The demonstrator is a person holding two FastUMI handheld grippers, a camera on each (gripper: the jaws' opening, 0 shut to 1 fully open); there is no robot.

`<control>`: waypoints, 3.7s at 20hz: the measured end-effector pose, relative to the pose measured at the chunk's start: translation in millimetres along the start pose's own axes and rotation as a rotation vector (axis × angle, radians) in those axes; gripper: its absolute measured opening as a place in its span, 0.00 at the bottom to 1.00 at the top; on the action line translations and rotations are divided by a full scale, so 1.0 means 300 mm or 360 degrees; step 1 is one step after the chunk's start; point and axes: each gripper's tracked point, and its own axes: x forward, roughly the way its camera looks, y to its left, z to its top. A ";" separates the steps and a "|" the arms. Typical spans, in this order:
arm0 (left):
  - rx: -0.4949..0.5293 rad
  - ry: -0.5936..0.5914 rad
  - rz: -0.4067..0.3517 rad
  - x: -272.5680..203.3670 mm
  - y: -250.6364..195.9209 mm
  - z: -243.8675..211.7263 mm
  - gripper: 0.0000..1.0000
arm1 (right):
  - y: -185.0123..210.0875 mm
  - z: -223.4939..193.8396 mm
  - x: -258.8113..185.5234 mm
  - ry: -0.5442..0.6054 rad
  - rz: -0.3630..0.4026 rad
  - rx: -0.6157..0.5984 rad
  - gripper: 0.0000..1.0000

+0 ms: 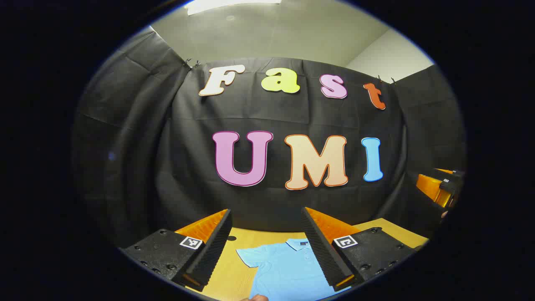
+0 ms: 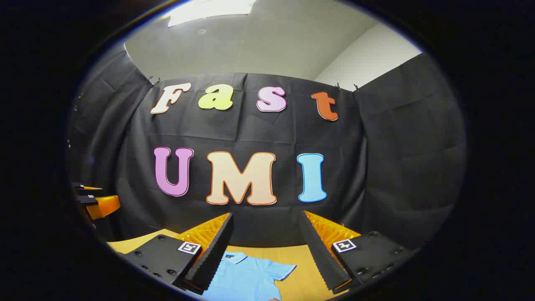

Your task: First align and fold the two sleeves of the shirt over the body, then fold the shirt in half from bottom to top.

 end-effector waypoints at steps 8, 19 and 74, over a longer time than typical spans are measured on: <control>0.0004 -0.0011 0.0009 0.010 0.009 0.010 0.98 | 0.019 0.004 0.020 -0.0007 0.0017 -0.0016 0.99; 0.0008 0.0006 0.0020 0.035 0.016 -0.004 0.97 | 0.027 -0.061 0.102 0.0038 0.0044 -0.0086 0.98; 0.0221 0.0420 0.0524 0.071 -0.035 -0.226 0.98 | -0.292 -1.698 0.604 0.1435 0.0023 0.0028 0.76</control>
